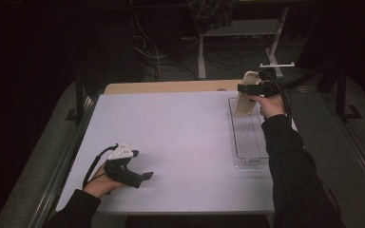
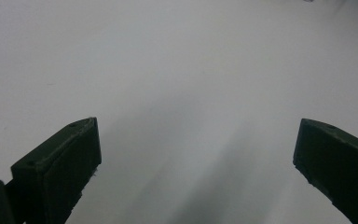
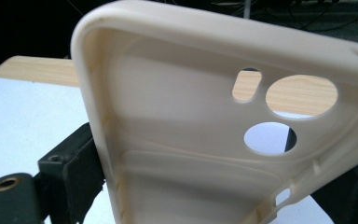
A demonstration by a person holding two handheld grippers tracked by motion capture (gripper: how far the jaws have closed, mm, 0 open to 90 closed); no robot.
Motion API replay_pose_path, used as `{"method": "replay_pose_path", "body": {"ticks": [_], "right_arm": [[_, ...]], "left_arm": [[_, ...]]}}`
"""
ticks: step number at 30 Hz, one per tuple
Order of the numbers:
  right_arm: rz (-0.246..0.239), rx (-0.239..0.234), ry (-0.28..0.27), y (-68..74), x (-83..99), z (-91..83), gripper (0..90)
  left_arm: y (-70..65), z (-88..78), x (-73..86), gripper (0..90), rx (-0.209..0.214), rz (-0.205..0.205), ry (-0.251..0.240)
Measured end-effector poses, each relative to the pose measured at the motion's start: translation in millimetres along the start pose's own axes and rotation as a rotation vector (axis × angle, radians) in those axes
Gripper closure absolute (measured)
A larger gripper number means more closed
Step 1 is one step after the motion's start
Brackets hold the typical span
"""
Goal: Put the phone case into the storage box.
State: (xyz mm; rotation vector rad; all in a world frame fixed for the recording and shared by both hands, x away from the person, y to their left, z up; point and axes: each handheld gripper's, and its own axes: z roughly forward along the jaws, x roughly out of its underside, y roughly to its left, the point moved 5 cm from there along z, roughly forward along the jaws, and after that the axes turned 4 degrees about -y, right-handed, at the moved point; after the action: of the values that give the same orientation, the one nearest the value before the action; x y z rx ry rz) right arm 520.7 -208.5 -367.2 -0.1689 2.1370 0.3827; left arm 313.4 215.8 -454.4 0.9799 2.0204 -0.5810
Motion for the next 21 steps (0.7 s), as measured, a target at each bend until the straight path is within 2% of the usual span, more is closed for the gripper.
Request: {"method": "replay_pose_path", "body": {"ticks": [6,10,21], "right_arm": [[-0.013,0.016,0.016,3.7,2.4,5.8,7.7],[-0.040,0.046,0.025,4.5,4.4,9.8,7.5],[-0.059,0.084,0.048,6.7,9.0,20.7,7.1]], "left_arm": [[-0.2,-0.2,0.0,0.4,-0.001,-0.001,-0.003],[-0.5,0.0,0.1,0.4,0.002,-0.003,-0.002],[-1.3,0.8,0.1,0.4,0.005,0.001,-0.004]]}}
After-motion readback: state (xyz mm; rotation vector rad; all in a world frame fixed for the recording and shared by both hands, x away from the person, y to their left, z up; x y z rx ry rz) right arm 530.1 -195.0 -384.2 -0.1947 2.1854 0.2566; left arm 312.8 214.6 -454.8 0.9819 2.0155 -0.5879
